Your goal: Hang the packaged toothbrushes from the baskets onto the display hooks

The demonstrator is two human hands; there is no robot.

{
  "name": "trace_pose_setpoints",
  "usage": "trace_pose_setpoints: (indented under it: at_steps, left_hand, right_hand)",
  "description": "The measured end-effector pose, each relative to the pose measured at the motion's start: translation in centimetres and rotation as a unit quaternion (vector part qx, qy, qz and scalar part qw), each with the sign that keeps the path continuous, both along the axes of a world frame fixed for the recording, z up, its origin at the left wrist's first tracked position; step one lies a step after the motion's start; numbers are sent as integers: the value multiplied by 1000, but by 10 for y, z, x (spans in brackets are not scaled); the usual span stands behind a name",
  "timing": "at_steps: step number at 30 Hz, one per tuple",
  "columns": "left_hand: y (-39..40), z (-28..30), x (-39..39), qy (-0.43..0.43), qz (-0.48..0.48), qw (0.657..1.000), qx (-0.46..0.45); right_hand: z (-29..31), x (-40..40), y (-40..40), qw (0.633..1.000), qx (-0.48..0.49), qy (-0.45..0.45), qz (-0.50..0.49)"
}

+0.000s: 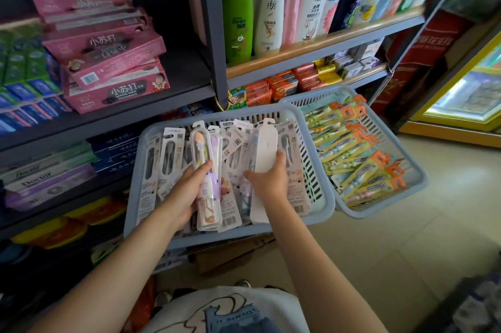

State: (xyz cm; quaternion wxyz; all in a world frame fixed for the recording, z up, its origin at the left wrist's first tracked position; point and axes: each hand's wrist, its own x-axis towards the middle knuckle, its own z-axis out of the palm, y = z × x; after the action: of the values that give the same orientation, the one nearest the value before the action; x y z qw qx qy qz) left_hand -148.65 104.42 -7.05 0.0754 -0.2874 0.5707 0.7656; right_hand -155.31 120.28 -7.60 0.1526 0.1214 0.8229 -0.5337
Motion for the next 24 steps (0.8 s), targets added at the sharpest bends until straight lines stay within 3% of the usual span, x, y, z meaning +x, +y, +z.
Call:
trace_pose_setpoints:
  at_steps: [6,11,14,20,24]
  left_hand:
    - [-3,15,0,-16,9,999,27]
    - [-18,46,-3,31,12,998,52]
    - [-33,62,5,48,14,997,52]
    - [-101,102,46,101,117,986,63]
    - [-160,137,82,157,221,961,60]
  right_hand:
    - [32,-2,24,994,-102,34,-25]
    - [81,11,4,976,-166,25,136]
    - [97,18,-25,969,-172,33,176]
    - [134,35,-112,947,-169,59,265]
    - [165,58,-190,920,-180,91,337]
